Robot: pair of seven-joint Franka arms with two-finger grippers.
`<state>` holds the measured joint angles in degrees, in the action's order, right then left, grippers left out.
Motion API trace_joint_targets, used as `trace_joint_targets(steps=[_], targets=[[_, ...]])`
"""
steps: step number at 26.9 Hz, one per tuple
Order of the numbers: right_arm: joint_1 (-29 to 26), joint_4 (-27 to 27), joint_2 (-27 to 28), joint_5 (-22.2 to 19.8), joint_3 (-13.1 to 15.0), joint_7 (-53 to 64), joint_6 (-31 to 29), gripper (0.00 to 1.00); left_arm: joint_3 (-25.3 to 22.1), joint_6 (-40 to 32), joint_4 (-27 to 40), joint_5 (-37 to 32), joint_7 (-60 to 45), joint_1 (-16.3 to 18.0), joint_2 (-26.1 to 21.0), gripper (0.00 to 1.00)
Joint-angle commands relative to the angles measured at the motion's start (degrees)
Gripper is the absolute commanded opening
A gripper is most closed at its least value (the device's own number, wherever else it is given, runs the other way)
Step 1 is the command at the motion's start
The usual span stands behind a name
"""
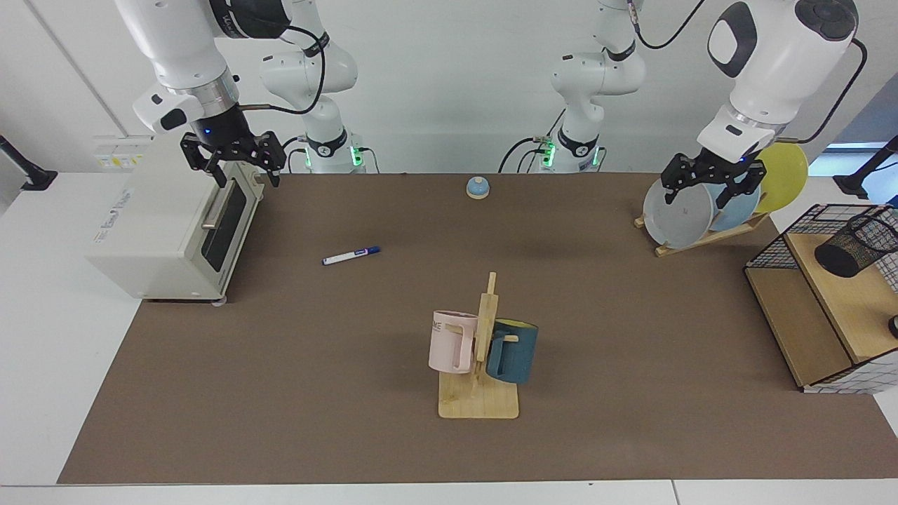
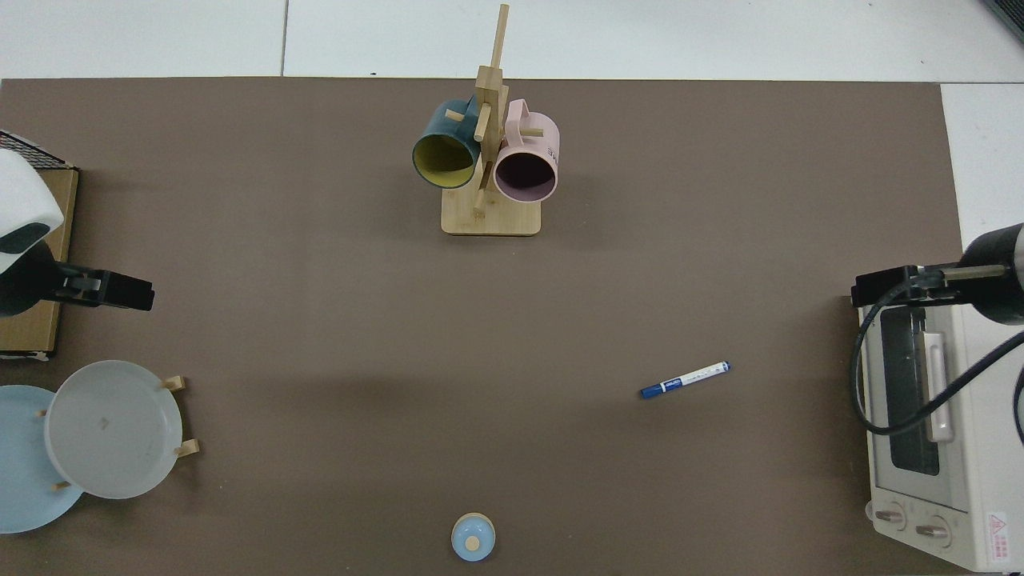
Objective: Put markers into pen holder
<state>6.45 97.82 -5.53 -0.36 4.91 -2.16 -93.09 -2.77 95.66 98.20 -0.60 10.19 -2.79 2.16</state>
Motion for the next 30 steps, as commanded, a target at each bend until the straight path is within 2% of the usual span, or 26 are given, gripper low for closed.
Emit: trace_joint_targets(steps=[1, 4, 11, 22, 27, 30], targets=[[0.3, 0.1, 0.0, 0.3, -0.1, -1.7, -0.9, 1.00, 0.4, -0.5, 0.9, -0.7, 0.0, 0.5, 0.7, 1.00], [1.6, 0.9, -0.3, -0.4, -0.1, -1.7, -1.6, 1.00, 0.3, -0.5, 1.4, -0.7, 0.4, 0.6, 0.7, 1.00], [0.9, 0.9, -0.2, 0.3, 0.1, -1.4, -1.7, 1.00, 0.3, -0.6, 1.9, -0.7, 0.9, 2.4, 1.0, 1.00], [0.1, 1.3, -0.3, 0.4, 0.8, -2.4, -1.9, 1.00, 0.4, -1.0, 1.7, -0.7, 0.5, 2.3, 0.9, 1.00], [-1.5, 2.5, -0.5, 1.8, 0.8, -15.6, -6.0, 1.00, 0.4, -1.4, 1.7, -0.7, 0.5, 2.3, 1.0, 1.00], [-0.9, 5.2, -1.3, 1.8, 0.7, -23.8, -6.7, 1.00, 0.4, -1.3, 1.6, -0.7, 0.5, 2.3, 0.9, 1.00]])
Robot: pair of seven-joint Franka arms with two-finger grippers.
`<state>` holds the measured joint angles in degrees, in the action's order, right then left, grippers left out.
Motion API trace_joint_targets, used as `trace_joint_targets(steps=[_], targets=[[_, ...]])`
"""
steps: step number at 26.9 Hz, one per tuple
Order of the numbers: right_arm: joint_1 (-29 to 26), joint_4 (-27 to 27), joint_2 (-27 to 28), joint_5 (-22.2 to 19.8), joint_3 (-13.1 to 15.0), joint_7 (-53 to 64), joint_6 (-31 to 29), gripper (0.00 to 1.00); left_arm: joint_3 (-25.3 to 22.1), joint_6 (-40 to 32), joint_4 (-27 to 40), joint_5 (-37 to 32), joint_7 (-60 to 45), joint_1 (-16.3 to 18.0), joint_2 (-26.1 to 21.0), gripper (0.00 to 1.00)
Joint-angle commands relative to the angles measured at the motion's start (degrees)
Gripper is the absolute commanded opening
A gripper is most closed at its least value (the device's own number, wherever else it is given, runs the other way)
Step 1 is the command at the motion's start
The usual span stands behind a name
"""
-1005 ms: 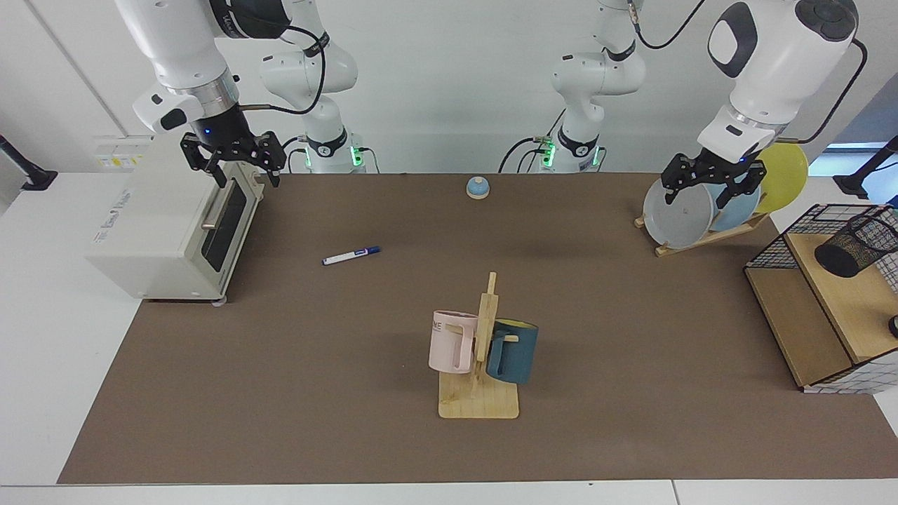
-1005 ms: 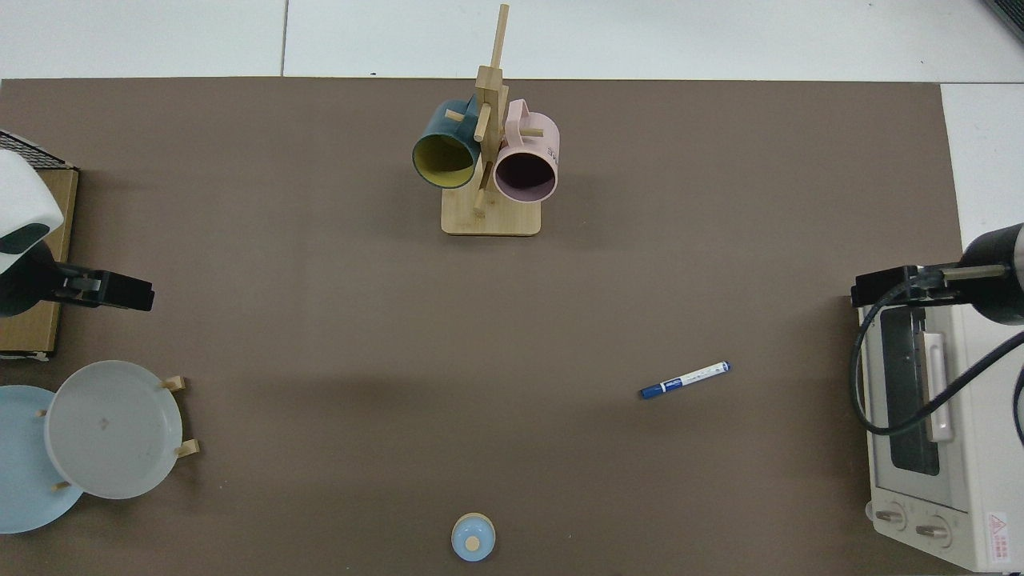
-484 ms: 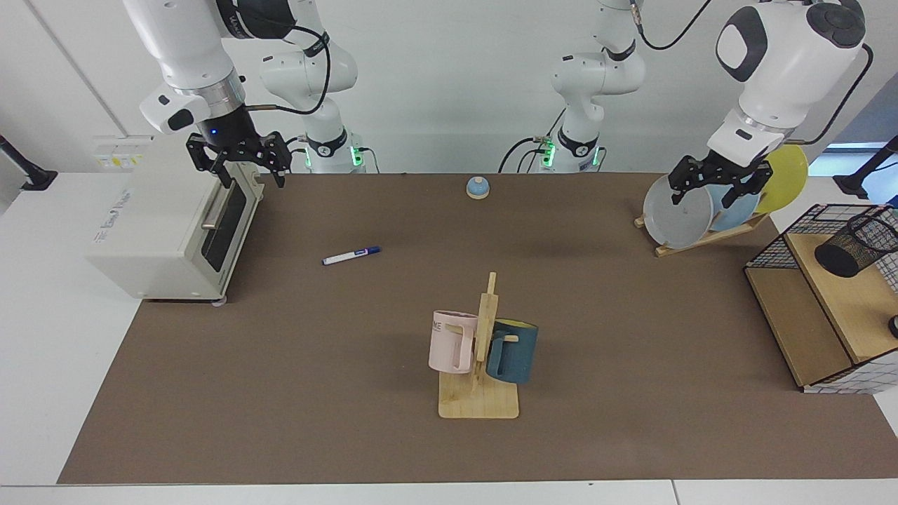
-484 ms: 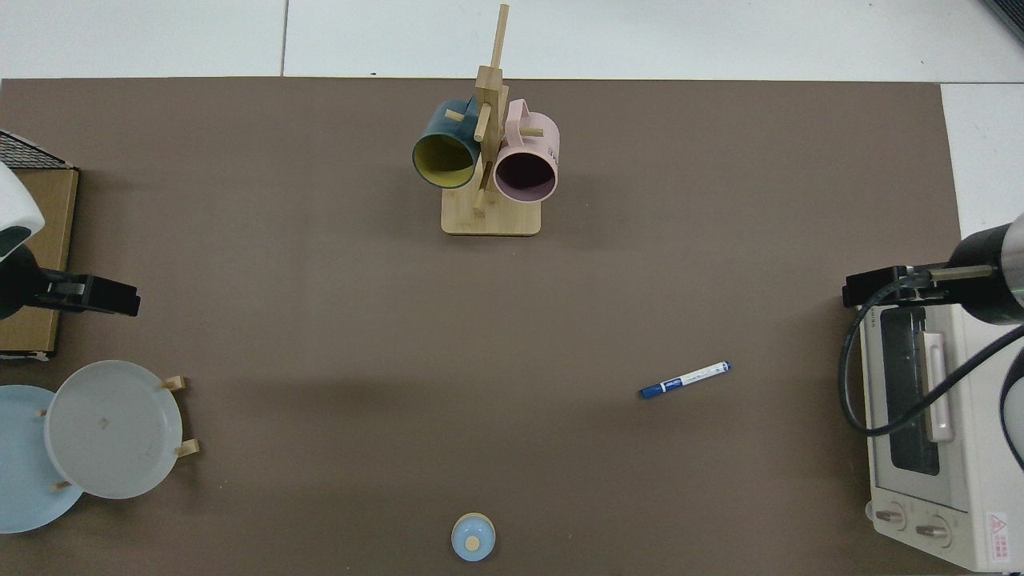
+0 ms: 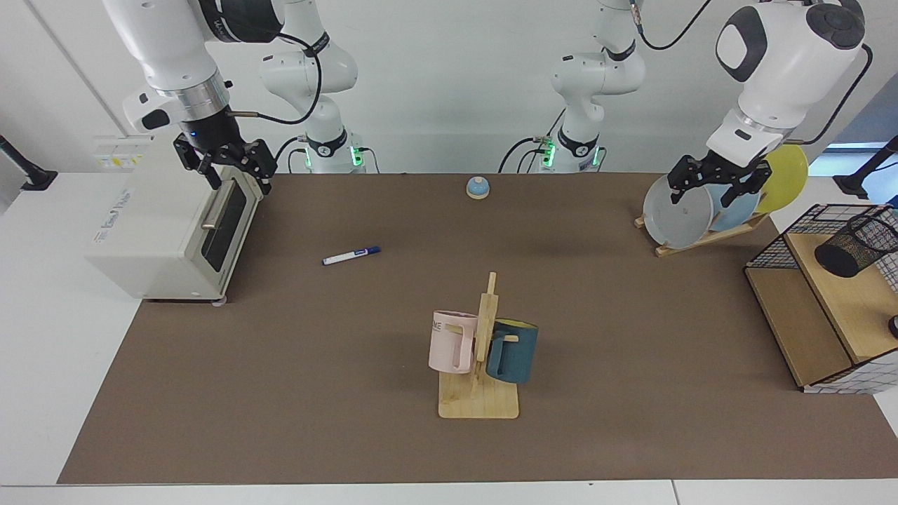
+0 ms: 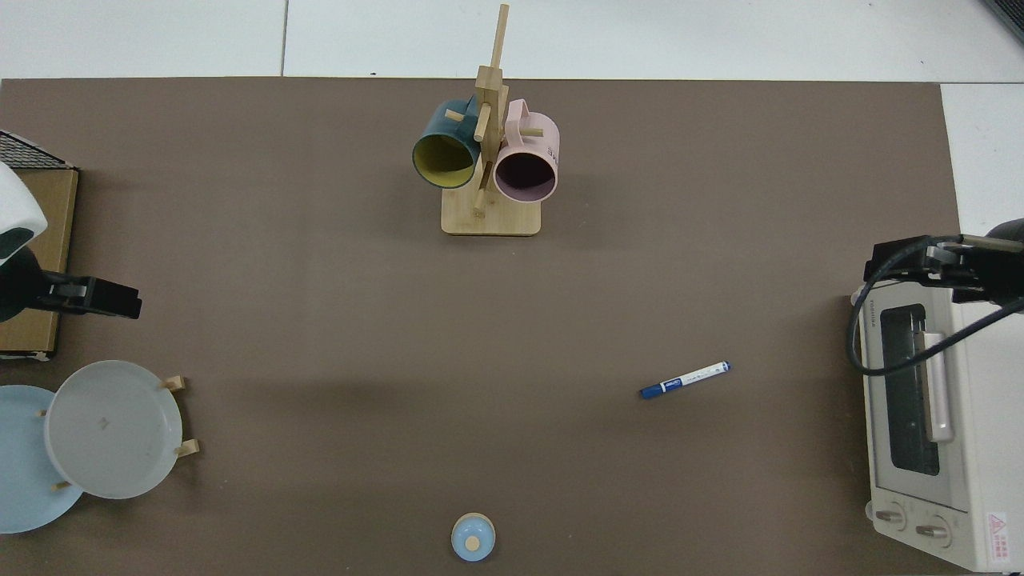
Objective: Put markers into pen holder
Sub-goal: 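Reach the right gripper toward the blue-capped white marker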
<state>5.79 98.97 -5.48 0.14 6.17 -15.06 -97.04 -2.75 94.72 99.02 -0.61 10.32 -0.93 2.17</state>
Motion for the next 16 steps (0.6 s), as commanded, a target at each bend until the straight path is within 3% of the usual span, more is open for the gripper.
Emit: trace_joint_targets(steps=[1, 7, 16], targets=[[-0.1, 5.2, -2.0, 1.3, -0.5, -13.0, -2.9, 1.00, 0.4, -0.4, 0.8, -0.6, 0.3, 0.4, 0.8, 1.00], [2.2, 9.8, -3.1, 1.4, -1.3, -26.0, -3.1, 1.00, 0.4, -0.5, 0.9, -0.7, 0.3, 0.4, 1.0, 1.00], [9.2, 16.6, -2.8, 1.6, -1.3, -56.0, -5.3, 1.00, 0.4, -0.2, 0.9, -0.7, 0.5, 0.4, 0.9, 1.00]])
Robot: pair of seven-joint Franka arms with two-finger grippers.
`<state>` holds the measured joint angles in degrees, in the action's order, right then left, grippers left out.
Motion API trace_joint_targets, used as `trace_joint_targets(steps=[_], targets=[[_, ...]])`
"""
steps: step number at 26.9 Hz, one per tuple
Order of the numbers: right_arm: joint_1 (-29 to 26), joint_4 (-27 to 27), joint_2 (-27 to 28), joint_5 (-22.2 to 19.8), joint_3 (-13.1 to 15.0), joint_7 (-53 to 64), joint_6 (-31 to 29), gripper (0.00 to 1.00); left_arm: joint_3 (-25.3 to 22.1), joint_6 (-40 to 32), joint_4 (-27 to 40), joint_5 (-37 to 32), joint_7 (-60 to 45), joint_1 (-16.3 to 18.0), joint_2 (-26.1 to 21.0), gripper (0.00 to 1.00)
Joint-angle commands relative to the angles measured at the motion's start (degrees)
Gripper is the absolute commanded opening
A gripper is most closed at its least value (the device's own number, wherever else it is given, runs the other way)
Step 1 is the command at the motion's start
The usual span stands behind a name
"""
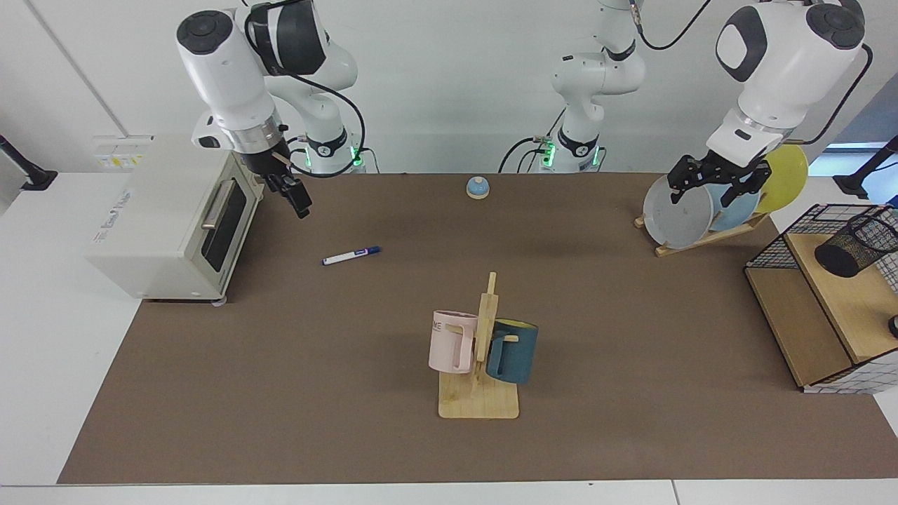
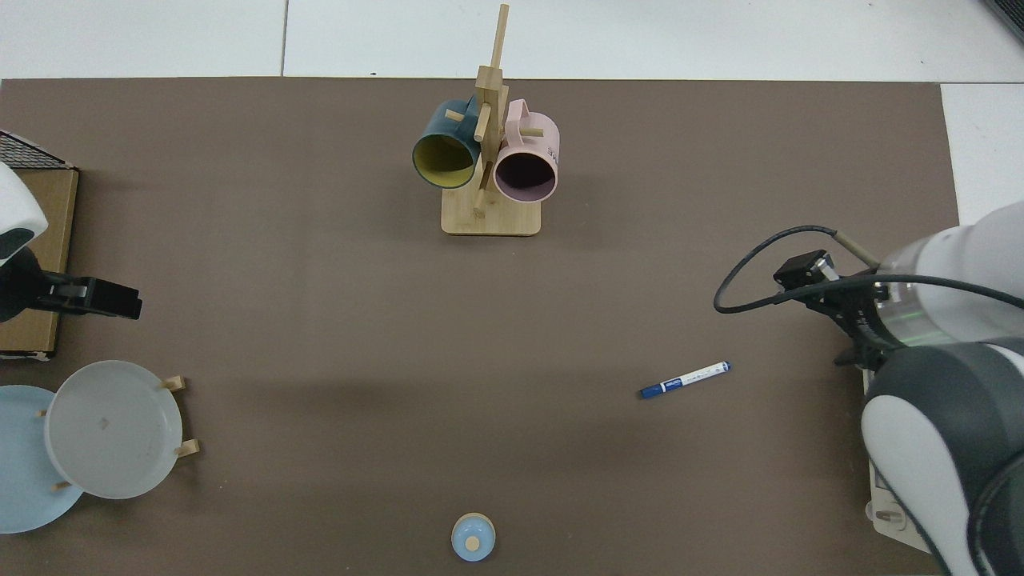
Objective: Put markers into pen holder
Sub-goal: 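Reach the right gripper toward the blue-capped white marker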
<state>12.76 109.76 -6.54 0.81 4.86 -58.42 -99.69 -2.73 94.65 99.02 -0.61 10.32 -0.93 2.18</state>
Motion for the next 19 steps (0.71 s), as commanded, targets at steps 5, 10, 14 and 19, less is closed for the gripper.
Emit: trace_joint_targets(steps=[5, 10, 14, 19], targets=[[2.6, 12.5, -1.7, 5.6, 0.1, -19.7, -6.3, 1.00, 0.4, -0.3, 0.8, -0.6, 0.3, 0.2, 0.8, 1.00], [2.0, 18.7, -1.6, 5.8, 0.1, -18.8, -9.5, 1.00, 0.4, 0.0, 0.9, -0.6, 0.6, 0.2, 0.9, 1.00], [1.8, 20.7, -1.3, 5.8, 0.1, -18.9, -11.3, 1.00, 0.4, -0.1, 0.9, -0.6, 0.5, 0.3, 0.9, 1.00], [0.8, 24.0, -0.5, 5.8, 0.1, -19.2, -16.7, 1.00, 0.4, -0.4, 0.9, -0.6, 0.1, 0.0, 0.9, 1.00]])
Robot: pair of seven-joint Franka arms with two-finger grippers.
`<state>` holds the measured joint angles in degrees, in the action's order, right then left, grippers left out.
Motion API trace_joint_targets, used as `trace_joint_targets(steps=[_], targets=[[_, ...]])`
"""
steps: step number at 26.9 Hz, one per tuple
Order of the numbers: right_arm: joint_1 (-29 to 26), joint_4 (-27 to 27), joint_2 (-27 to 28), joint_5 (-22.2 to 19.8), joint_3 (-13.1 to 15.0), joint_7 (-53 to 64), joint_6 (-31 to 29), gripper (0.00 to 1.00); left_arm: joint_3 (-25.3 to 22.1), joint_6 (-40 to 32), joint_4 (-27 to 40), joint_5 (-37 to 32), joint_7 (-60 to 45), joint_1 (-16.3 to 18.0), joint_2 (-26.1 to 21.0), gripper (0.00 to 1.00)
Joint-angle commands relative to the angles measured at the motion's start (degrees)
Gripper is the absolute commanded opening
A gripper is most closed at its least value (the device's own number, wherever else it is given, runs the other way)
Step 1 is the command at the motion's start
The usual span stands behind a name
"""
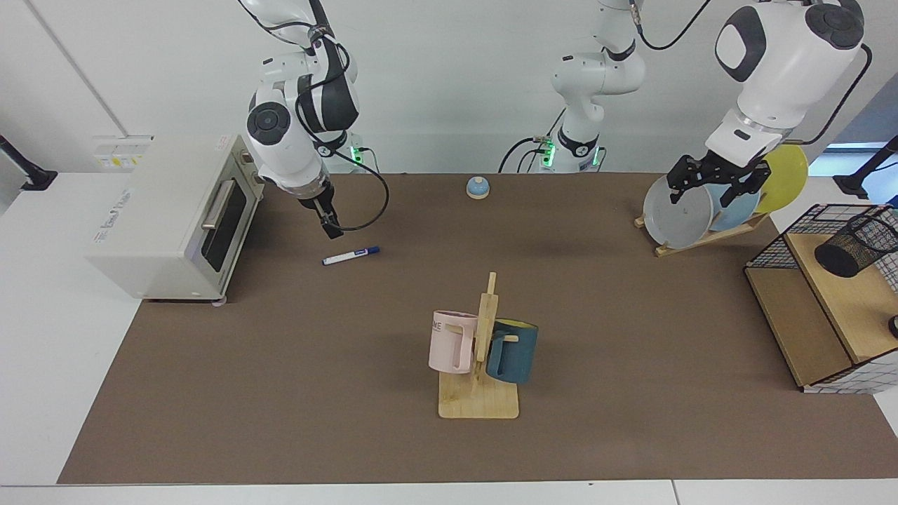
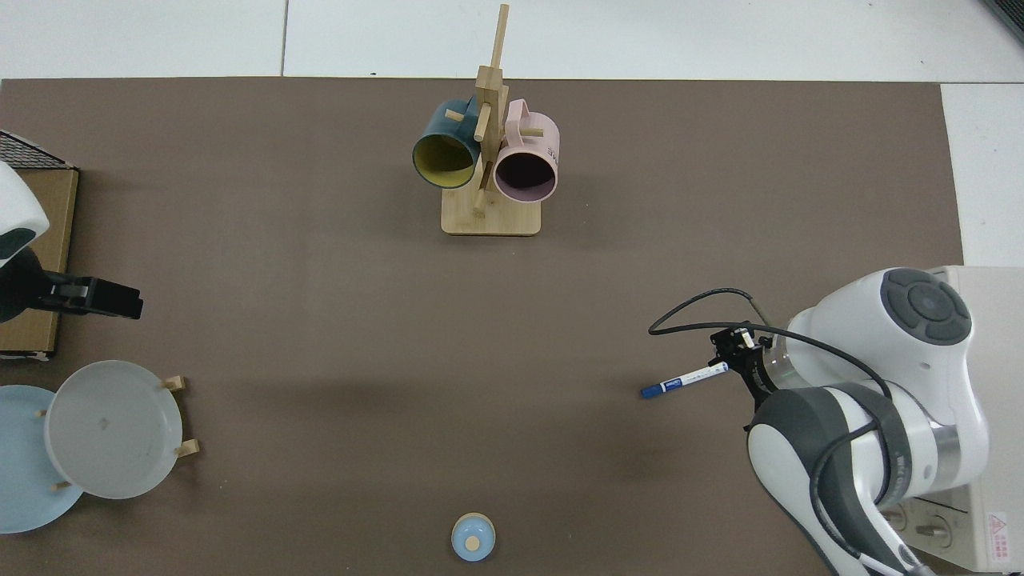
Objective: Put markers into pen holder
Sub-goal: 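Reach the right gripper toward the blue-capped white marker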
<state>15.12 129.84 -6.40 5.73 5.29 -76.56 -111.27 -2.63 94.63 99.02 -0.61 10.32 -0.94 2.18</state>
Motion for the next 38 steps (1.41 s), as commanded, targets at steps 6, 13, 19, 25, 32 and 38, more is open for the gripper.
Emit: trace_joint_targets(steps=[6, 13, 19, 25, 32, 38], targets=[[-1.9, 8.3, -0.7, 0.9, -0.4, -1.2, -14.1, 1.00, 0.9, -0.2, 0.7, -0.4, -0.3, -0.3, 0.7, 1.00], [-2.1, 12.8, 0.9, 0.9, -0.3, -1.2, -24.5, 1.00, 0.9, -0.2, 0.6, -0.3, -0.3, -0.1, 0.6, 1.00], [-4.0, 13.0, 2.7, 0.9, -0.4, 0.4, -25.9, 1.00, 1.1, -1.0, 0.6, 0.0, -0.4, -0.4, 0.9, 1.00], [-5.4, 13.3, 4.8, 0.9, -0.4, 2.7, -26.5, 1.00, 3.1, -0.9, 0.6, 0.3, -2.3, -0.5, 0.9, 1.00], [-4.3, 13.3, 5.3, 2.9, -0.4, 1.9, -27.6, 1.00, 4.5, -0.9, 0.5, 0.3, -3.6, -0.5, 0.9, 1.00], [-3.2, 13.2, 5.6, 3.0, -0.4, 2.0, -27.8, 1.00, 4.5, -0.9, 0.5, 0.3, -3.6, -0.5, 0.9, 1.00]])
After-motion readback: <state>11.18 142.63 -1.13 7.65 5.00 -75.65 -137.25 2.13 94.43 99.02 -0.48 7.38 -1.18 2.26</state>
